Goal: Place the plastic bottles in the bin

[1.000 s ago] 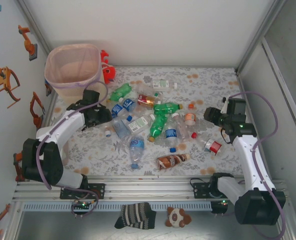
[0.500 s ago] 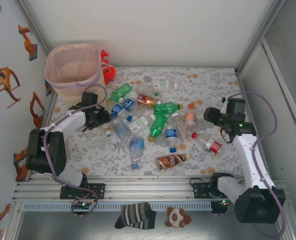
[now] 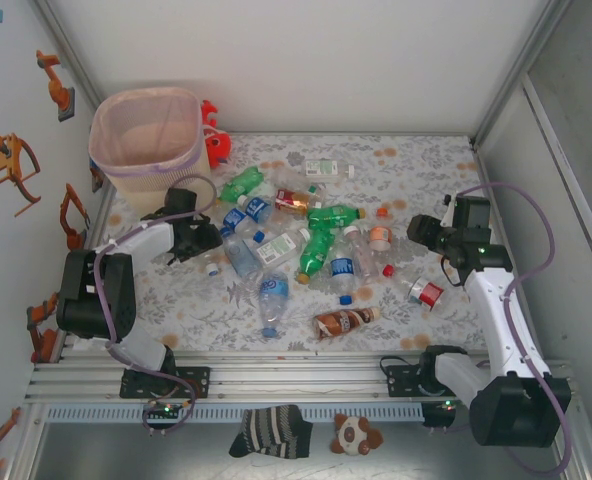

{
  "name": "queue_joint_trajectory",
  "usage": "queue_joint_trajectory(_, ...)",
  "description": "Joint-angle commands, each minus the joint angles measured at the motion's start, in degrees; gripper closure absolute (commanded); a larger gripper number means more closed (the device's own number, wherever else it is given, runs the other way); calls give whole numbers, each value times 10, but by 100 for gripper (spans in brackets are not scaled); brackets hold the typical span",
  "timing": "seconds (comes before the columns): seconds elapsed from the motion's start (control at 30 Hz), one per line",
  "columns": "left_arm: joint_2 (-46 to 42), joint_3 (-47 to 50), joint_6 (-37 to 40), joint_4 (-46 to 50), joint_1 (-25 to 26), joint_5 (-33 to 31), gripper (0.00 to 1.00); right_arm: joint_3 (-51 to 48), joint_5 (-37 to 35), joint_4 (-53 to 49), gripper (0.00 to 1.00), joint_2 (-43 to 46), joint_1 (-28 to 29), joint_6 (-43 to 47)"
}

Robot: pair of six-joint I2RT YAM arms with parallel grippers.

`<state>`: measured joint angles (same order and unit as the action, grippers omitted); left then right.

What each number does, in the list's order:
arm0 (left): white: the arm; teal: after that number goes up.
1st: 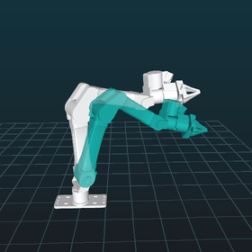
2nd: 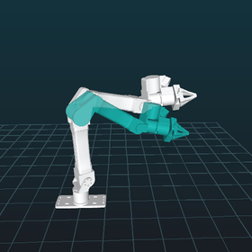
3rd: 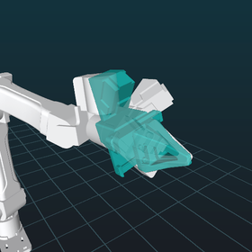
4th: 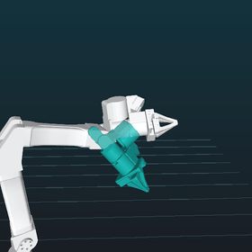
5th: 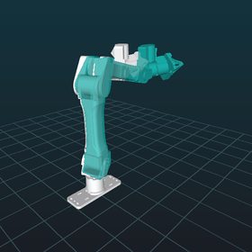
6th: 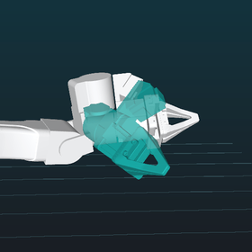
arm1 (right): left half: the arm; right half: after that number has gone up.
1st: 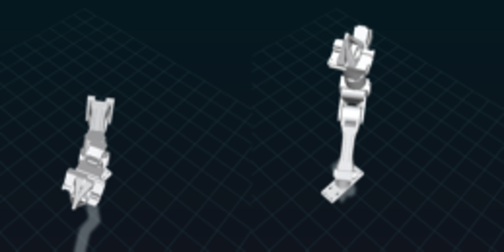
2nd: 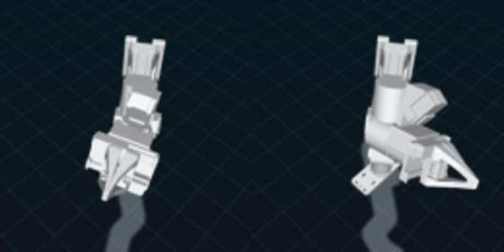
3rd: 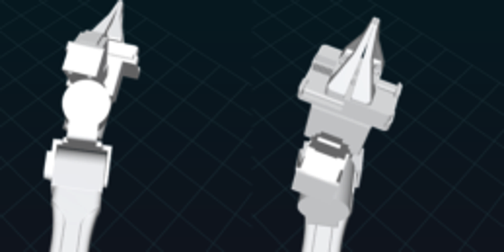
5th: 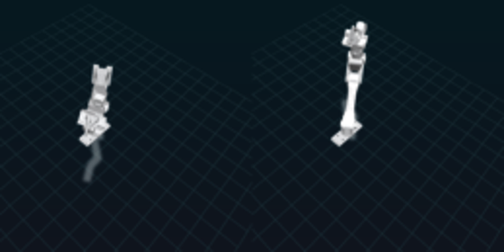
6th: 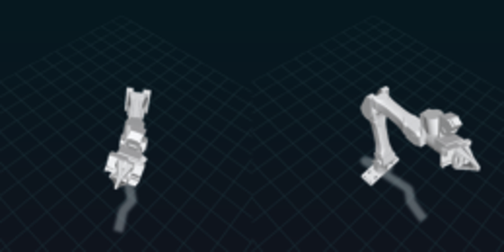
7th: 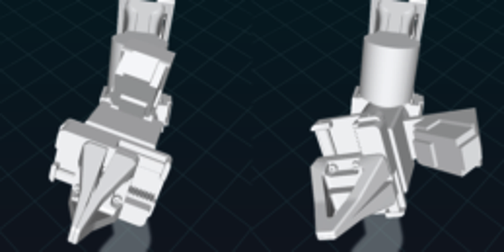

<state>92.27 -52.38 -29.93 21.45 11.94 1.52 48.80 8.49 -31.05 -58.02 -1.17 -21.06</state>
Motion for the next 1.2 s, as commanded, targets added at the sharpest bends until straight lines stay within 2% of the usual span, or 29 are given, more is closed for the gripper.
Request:
queue_joint_trajectory(0.0,1,11,8,8,-4,3,35,13,3,3,34,6,4,-5)
queue_joint_trajectory(0.3,-44,9,22,45,4,5,37,11,3,2,34,15,5,-7)
queue_joint_trajectory(0.5,-92,-6,52,82,29,2,38,13,5,1,34,17,5,-7)
queue_joint_trajectory(0.9,-233,-45,97,91,67,63,41,15,5,1,34,22,5,-9)
queue_joint_trajectory(1.17,-303,-90,127,82,68,94,41,19,3,0,34,21,4,-7)
